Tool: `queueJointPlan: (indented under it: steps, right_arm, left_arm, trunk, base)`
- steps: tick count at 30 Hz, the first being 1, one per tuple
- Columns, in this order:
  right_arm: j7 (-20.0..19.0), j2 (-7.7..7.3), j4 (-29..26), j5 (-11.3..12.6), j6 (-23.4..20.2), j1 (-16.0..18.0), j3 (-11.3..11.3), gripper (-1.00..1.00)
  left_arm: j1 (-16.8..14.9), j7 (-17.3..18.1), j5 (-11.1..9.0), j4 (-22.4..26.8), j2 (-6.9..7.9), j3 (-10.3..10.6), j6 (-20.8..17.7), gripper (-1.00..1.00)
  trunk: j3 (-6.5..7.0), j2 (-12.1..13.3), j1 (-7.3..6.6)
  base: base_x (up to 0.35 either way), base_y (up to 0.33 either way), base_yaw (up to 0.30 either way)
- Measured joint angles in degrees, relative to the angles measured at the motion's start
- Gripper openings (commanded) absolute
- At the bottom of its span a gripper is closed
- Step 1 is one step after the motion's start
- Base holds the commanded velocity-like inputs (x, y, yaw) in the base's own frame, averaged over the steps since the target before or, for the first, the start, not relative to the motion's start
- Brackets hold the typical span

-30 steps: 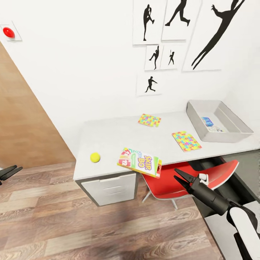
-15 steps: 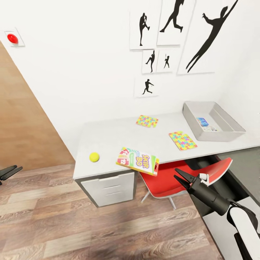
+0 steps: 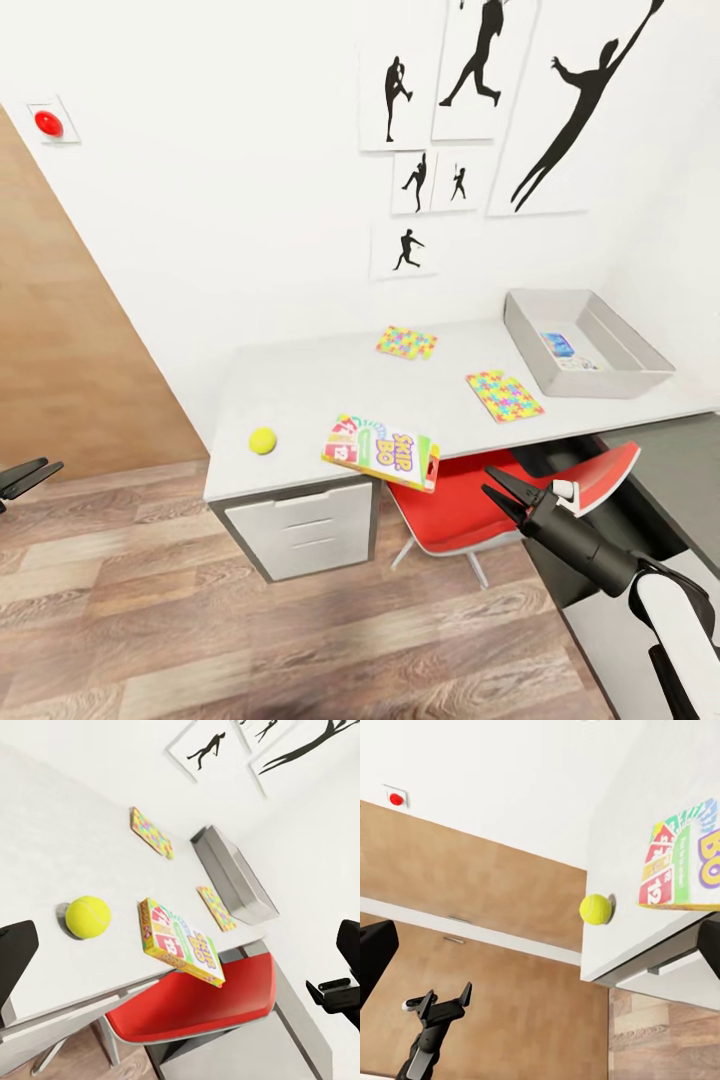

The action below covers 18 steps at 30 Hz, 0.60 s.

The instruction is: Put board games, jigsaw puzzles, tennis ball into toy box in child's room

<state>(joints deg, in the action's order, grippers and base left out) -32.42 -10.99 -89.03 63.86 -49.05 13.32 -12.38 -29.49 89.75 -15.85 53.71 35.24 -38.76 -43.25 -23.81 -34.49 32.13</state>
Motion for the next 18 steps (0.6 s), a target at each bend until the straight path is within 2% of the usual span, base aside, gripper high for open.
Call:
queueJointPlan:
  steps: [18]
  right_arm:
    - [0.0, 0.0, 0.0, 0.0, 0.0, 0.0, -0.02, 1.0]
  left_arm:
    - [0.0, 0.0, 0.05, 0.0, 0.0, -0.05, 0.0, 1.0]
  trunk:
    - [1.72, 0.0, 0.0]
  base:
    - [0.0, 0.0, 0.0]
